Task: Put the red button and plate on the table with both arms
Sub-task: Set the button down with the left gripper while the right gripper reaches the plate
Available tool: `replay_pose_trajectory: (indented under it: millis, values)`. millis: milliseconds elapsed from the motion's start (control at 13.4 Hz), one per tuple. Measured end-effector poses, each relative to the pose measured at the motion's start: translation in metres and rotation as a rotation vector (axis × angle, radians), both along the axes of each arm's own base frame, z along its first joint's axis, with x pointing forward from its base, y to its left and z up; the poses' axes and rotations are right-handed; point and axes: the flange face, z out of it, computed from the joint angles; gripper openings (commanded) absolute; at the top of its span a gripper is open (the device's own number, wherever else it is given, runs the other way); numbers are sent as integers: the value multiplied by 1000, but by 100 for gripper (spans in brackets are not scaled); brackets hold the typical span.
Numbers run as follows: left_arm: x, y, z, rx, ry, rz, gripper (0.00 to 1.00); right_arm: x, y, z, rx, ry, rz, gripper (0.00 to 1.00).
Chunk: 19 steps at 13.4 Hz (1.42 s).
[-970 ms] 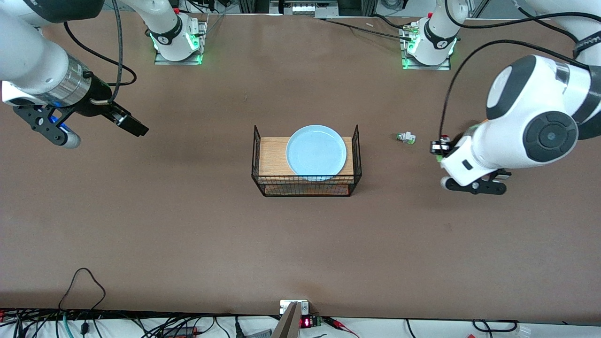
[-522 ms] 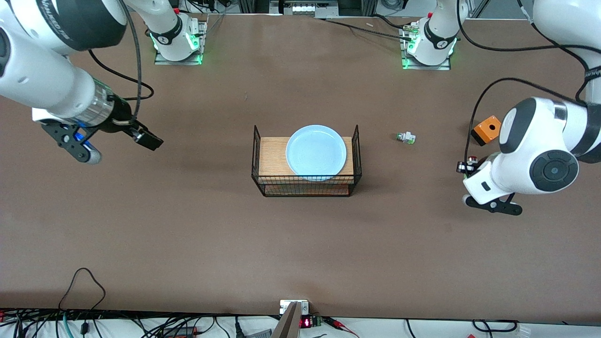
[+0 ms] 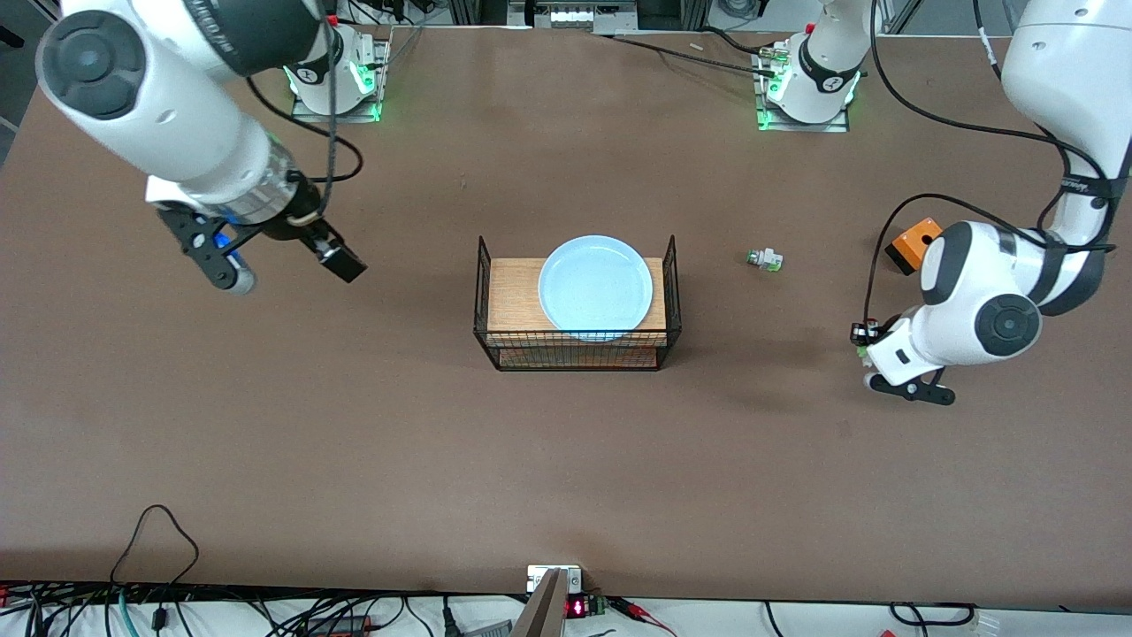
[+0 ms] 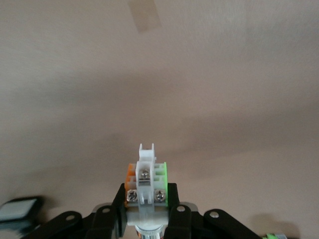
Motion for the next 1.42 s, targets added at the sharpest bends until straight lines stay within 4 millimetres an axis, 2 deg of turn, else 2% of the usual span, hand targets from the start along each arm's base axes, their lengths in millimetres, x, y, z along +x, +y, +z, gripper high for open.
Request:
replay_pose_trajectory:
  millis: [224, 299, 522, 597, 746, 896, 1045, 1269, 1418]
  values:
    - [-9, -5, -19, -15, -1, -6, 23, -21, 59, -14, -74, -31, -211, 100]
    - [-8, -3, -26, -23, -6, -2, 29, -27, 79, -19, -86, -49, -271, 100]
    - [-10, 5, -46, -41, 0, 16, 32, -41, 118, -35, -93, -72, -346, 100]
    - [-11, 7, -50, -44, 6, 20, 32, -44, 126, -41, -99, -71, -342, 100]
    - [-11, 8, -54, -47, 11, 23, 43, -49, 138, -52, -115, -70, -326, 100]
    - [-11, 8, -54, -47, 11, 23, 77, -49, 145, -63, -124, -69, -318, 100]
    - [-10, 8, -53, -47, 8, 24, 99, -44, 147, -70, -118, -78, -318, 100]
    - [-5, 8, -46, -47, -8, 23, 100, -33, 160, -74, -44, -146, -316, 100]
    - [-1, 5, -30, -39, -10, 18, 100, -31, 167, -86, -39, -150, -306, 100]
